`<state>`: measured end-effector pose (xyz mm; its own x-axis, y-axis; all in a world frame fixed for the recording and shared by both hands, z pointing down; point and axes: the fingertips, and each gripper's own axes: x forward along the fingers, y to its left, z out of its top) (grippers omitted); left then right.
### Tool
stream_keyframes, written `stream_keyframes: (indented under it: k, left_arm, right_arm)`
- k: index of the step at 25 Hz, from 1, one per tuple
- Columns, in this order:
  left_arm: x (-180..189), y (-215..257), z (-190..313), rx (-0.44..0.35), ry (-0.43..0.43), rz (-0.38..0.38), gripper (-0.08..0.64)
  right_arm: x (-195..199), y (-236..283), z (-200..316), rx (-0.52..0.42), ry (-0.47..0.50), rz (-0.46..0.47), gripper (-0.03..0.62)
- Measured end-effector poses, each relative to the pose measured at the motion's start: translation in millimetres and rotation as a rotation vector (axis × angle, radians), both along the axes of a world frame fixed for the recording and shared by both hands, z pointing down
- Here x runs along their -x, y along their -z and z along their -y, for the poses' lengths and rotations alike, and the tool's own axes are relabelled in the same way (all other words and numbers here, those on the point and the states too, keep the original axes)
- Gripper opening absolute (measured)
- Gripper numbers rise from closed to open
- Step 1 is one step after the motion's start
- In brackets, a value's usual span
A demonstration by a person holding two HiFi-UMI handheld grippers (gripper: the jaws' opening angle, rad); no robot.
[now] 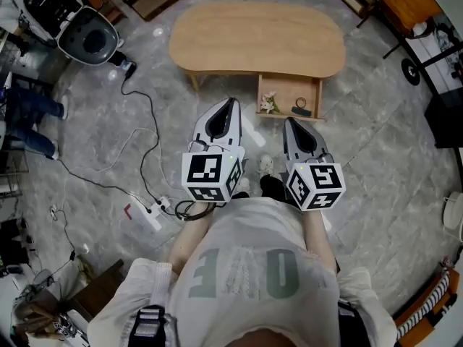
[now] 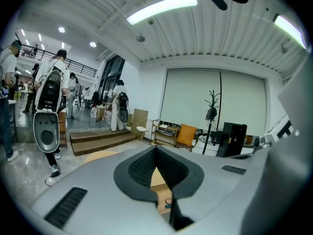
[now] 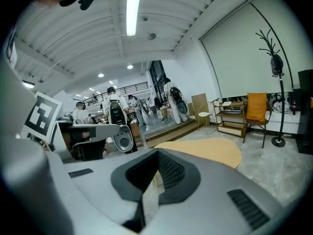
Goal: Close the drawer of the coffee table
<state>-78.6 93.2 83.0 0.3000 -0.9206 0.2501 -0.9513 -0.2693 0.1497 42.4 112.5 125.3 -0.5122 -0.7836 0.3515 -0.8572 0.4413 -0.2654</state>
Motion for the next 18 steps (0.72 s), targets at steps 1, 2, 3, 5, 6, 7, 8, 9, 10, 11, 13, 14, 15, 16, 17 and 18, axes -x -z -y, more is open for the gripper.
stream_keyframes:
  k: [1, 2, 3, 5, 6, 7, 8, 9, 10, 11, 13, 14, 15, 16, 17, 18]
  left_arm:
    - [-4, 1, 9, -0.010, 0.001, 0.011, 0.008]
    - [-8, 1, 18, -0.017, 0.004, 0.020, 0.008]
    - [-11, 1, 27, -0.019, 0.009, 0.027, 0.008]
    - [-18, 0, 41, -0.012, 0.020, 0.030, 0.008]
    - [-20, -1, 47, -0.007, 0.027, 0.026, 0.008]
    - [-21, -1, 53, -0.002, 0.032, 0.022, 0.008]
    - [-23, -1, 59, 0.002, 0.036, 0.021, 0.008]
    - [-24, -1, 64, 0.007, 0.036, 0.022, 0.008]
    - [-26, -2, 68, 0.013, 0.032, 0.024, 0.008]
    - [-29, -3, 71, 0.019, 0.025, 0.022, 0.008]
    - [-34, -4, 79, 0.022, 0.013, 0.014, 0.008]
    - [-35, -4, 83, 0.021, 0.010, 0.013, 0.008]
    - [-35, -3, 87, 0.021, 0.007, 0.015, 0.008]
    - [-35, -2, 89, 0.021, 0.004, 0.020, 0.008]
    - [-34, -1, 92, 0.019, 0.001, 0.024, 0.008]
    - [-34, 0, 96, 0.015, -0.003, 0.029, 0.008]
  right_arm:
    - [-2, 2, 10, -0.010, 0.006, 0.004, 0.005]
    - [-5, 4, 20, -0.021, 0.012, 0.009, 0.005]
    - [-7, 6, 29, -0.030, 0.019, 0.012, 0.005]
    - [-11, 8, 44, -0.044, 0.037, 0.004, 0.005]
    - [-13, 8, 50, -0.049, 0.045, -0.008, 0.005]
    - [-15, 8, 56, -0.053, 0.052, -0.020, 0.005]
    - [-16, 8, 62, -0.053, 0.054, -0.030, 0.005]
    - [-18, 7, 68, -0.049, 0.053, -0.032, 0.005]
    - [-19, 7, 71, -0.042, 0.050, -0.027, 0.005]
    - [-21, 7, 74, -0.035, 0.045, -0.016, 0.005]
    - [-26, 9, 82, -0.028, 0.029, 0.013, 0.005]
    - [-28, 11, 87, -0.031, 0.018, 0.023, 0.005]
    - [-30, 12, 91, -0.037, 0.006, 0.024, 0.005]
    - [-31, 13, 93, -0.044, -0.005, 0.018, 0.005]
    - [-33, 15, 96, -0.052, -0.014, 0.009, 0.005]
    - [-35, 17, 100, -0.062, -0.021, 0.002, 0.005]
